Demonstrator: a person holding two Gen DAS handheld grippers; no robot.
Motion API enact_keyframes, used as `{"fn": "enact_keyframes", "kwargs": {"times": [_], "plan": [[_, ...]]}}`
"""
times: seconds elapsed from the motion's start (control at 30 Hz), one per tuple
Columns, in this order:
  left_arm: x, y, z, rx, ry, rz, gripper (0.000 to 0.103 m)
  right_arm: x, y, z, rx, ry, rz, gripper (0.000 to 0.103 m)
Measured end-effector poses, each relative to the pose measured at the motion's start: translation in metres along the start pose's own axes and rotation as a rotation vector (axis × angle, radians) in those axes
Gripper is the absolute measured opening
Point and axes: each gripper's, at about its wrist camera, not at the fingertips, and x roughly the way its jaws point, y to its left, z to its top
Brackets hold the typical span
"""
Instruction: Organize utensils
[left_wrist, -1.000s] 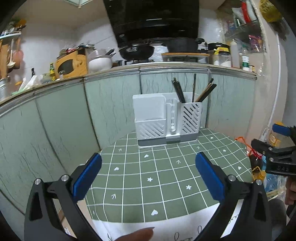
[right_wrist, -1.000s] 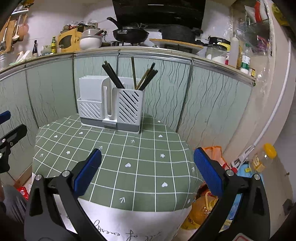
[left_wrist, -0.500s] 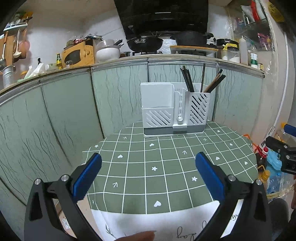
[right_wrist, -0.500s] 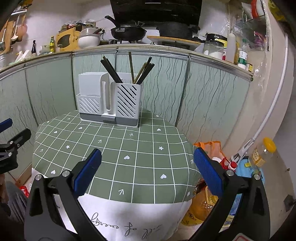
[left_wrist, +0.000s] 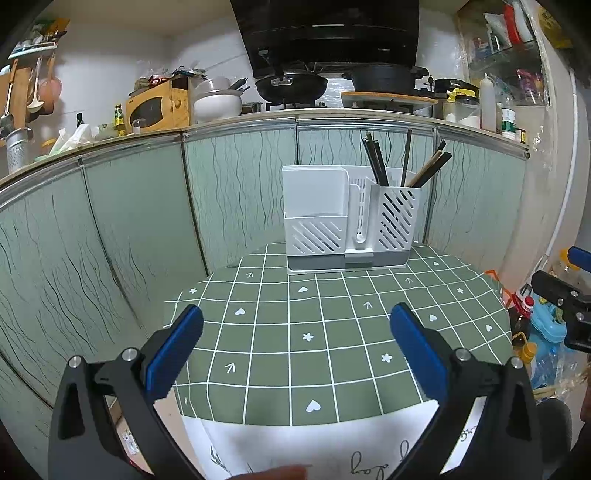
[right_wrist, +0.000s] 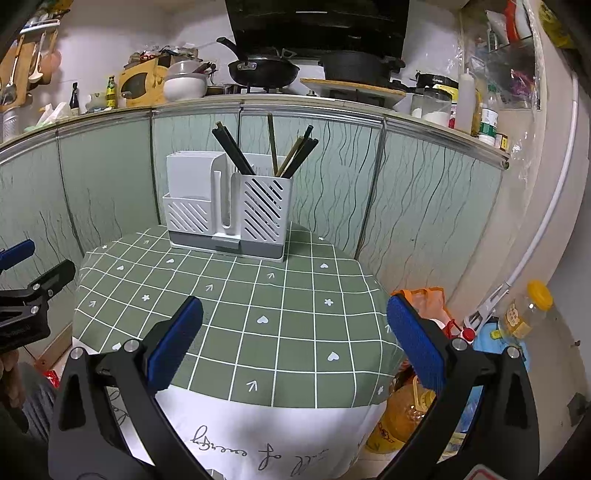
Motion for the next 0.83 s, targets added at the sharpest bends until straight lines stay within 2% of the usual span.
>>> {"fn": "enact_keyframes", "kwargs": {"times": [0.83], "plan": [[-0.0033,-0.0025,-0.0001,0.015,0.014,0.004,0.098,0.0009,0.0059,-0.0010,-0.012,0.003,0.004,0.096]]}}
